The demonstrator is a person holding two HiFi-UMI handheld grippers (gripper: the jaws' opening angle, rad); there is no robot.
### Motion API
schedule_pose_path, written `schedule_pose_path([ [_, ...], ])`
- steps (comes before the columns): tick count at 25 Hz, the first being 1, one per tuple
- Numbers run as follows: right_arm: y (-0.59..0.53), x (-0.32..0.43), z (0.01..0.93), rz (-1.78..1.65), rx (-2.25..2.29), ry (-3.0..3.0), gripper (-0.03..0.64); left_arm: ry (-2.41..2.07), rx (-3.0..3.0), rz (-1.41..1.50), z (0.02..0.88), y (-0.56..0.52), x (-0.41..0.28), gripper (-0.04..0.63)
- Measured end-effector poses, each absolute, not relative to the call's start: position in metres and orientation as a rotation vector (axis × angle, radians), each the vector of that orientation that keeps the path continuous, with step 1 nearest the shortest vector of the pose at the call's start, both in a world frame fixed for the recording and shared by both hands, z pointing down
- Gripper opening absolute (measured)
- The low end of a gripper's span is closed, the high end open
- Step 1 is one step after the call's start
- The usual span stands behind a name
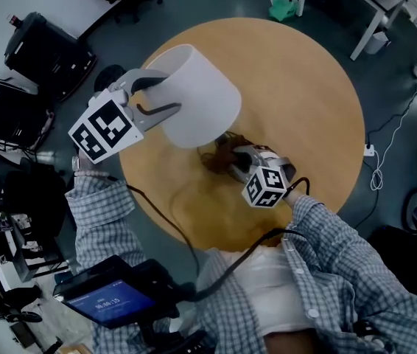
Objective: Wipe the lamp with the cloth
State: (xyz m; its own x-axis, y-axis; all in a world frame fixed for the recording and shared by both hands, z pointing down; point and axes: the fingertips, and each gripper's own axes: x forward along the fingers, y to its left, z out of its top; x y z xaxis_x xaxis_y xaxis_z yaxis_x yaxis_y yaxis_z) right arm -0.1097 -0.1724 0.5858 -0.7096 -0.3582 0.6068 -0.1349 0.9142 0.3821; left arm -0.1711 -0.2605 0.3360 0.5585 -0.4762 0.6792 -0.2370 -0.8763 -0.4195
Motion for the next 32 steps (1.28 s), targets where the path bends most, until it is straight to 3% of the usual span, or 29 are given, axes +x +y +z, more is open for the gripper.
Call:
schedule_pose_path([
  [10, -0.254, -0.127, 0.478, -0.419, 0.635, -2.572, 0.092, 0.608, -2.509, -1.232, 0.337, -0.265, -0.165, 0.213],
  [22, -0.199, -0.095, 0.590, -0.336, 0.353, -2.308, 0.089, 0.564, -2.454, -1.246, 0.334, -0.258, -0.148, 0.216],
  [32, -0.220, -0.001, 0.558, -0.041, 0.705, -2.314, 0.091, 0.522, -2.314, -1.279, 0.339, -0.236, -0.113, 0.221],
])
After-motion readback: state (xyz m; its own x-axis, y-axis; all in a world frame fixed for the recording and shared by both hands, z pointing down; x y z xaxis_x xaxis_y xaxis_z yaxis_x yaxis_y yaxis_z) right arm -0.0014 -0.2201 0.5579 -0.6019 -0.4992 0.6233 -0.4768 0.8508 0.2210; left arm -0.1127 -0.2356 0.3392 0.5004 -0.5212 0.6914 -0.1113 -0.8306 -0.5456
